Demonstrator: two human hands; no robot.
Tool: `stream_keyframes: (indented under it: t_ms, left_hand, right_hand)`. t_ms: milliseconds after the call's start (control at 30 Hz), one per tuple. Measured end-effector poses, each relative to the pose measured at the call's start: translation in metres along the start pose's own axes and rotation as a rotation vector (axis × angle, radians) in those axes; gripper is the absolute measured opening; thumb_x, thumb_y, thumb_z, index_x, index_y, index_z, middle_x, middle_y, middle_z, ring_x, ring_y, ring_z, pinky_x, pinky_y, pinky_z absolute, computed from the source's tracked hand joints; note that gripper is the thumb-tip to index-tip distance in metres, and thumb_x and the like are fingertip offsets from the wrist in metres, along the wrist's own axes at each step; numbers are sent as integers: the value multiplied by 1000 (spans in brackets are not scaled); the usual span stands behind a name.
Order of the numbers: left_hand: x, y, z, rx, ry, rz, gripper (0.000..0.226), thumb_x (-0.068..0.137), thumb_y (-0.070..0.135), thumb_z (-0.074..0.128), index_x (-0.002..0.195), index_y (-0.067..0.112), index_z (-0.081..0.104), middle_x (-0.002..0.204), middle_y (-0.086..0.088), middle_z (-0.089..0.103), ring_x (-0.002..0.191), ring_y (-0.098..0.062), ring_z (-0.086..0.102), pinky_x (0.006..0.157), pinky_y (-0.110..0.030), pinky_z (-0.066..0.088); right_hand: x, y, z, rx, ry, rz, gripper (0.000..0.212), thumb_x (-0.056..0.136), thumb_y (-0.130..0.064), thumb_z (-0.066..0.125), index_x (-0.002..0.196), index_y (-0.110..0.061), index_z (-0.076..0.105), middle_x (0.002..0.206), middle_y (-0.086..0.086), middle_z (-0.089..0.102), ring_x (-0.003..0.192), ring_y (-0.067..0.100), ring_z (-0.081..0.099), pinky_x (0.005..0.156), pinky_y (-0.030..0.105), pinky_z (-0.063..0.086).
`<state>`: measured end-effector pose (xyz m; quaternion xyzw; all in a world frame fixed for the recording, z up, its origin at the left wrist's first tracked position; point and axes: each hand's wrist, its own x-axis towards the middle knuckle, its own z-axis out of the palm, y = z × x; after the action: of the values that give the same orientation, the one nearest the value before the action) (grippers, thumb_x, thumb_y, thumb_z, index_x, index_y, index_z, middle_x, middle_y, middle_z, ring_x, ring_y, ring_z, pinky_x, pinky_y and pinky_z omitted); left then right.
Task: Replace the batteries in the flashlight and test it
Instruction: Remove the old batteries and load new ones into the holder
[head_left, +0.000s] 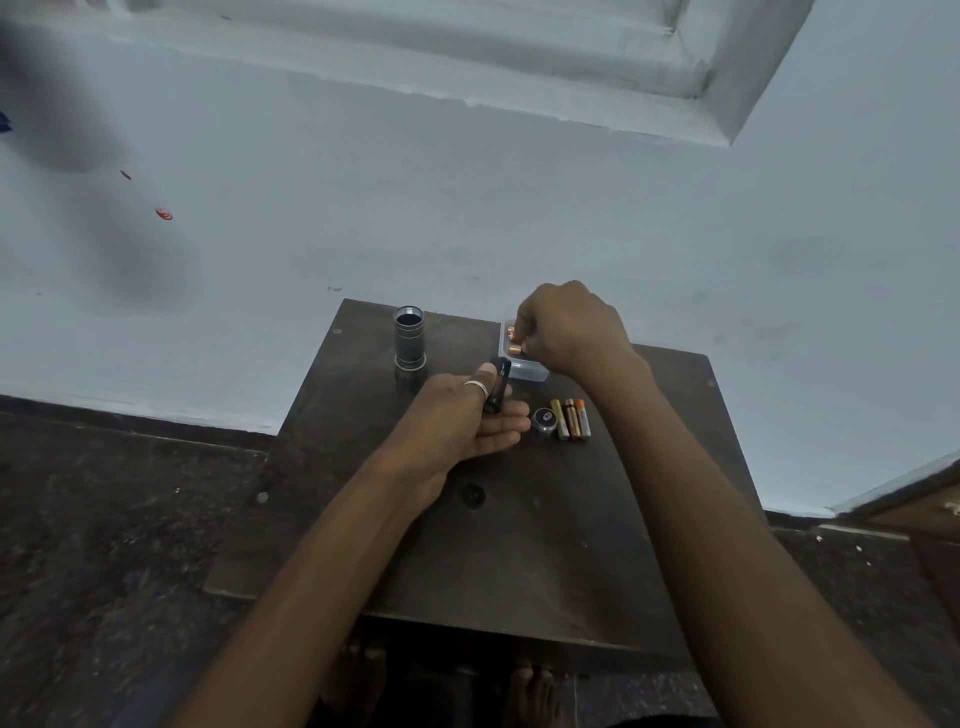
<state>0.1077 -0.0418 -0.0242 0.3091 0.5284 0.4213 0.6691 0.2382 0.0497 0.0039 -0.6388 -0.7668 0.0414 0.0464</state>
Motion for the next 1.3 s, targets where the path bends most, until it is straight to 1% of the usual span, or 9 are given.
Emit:
stream_keyframes:
  t_ms: [133, 267, 400, 567, 733, 933, 1033, 1133, 1300]
  left_hand:
    - [1, 1, -2, -12, -1, -8, 36, 105, 32, 45, 102, 2, 64, 76, -7, 77, 74, -17, 76, 59, -25, 59]
    - [0, 2, -4, -29, 2, -5, 37, 105, 32, 44, 102, 1, 64, 74, -7, 77, 73, -17, 76, 58, -24, 59]
    - [0, 4, -5, -37, 3, -29, 36, 105, 31, 44, 103, 2, 65, 75, -6, 77, 74, -16, 76, 58, -24, 59]
    - [1, 3, -5, -53, -11, -29, 35, 104, 31, 46, 103, 4, 67, 81, -7, 77, 73, -13, 75, 59, -24, 59]
    - [3, -2, -5, -40, 0, 1, 36, 104, 31, 46, 99, 5, 69, 89, -8, 72, 69, -10, 72, 60, -23, 58]
    - [3, -1, -7, -28, -71, 31, 36, 105, 30, 44, 110, 6, 70, 112, -15, 73, 90, -18, 73, 74, -28, 60]
    - [3, -1, -10, -11, -105, 52, 37, 106, 31, 42, 112, 10, 72, 116, -14, 73, 92, -15, 74, 74, -26, 59]
    - [2, 1, -13, -16, -125, 57, 39, 106, 30, 42, 100, 17, 78, 107, -5, 77, 94, -15, 74, 76, -26, 59]
    - [2, 4, -14, -88, -94, 67, 45, 105, 25, 46, 79, 14, 81, 78, 0, 76, 73, -11, 74, 63, -24, 59]
  right_hand:
    - [11, -3, 6, -150, -55, -24, 21, 90, -11, 61, 107, -16, 72, 110, 9, 65, 94, 32, 65, 72, 34, 46]
    - [9, -4, 6, -111, -38, -34, 21, 90, -12, 61, 110, -14, 69, 111, 10, 65, 96, 33, 64, 75, 34, 49]
    - [-7, 1, -10, 199, 112, 31, 32, 86, -13, 62, 116, -23, 69, 102, 3, 71, 97, 24, 64, 78, 33, 53]
    - [-52, -7, -25, 586, 338, 54, 18, 85, -15, 67, 100, -26, 71, 68, -11, 69, 69, 4, 64, 60, 8, 42]
    - [-87, -16, -9, 858, 418, 135, 7, 87, -21, 73, 92, -25, 70, 75, -9, 74, 66, -2, 64, 60, 8, 43]
    - [-93, -26, 16, 841, 457, 121, 9, 87, -18, 74, 95, -21, 72, 75, -19, 67, 63, -11, 60, 60, 2, 41]
    - [-90, -29, 21, 800, 490, 92, 11, 87, -19, 75, 98, -19, 73, 82, -13, 70, 67, -1, 63, 66, 9, 45]
    - [-90, -29, 23, 711, 506, 17, 9, 88, -20, 74, 97, -17, 73, 86, -10, 71, 78, 15, 66, 71, 27, 51]
    - [-93, -21, 25, 663, 378, -87, 29, 84, -23, 77, 112, -21, 69, 102, -19, 62, 95, 7, 59, 77, 14, 40]
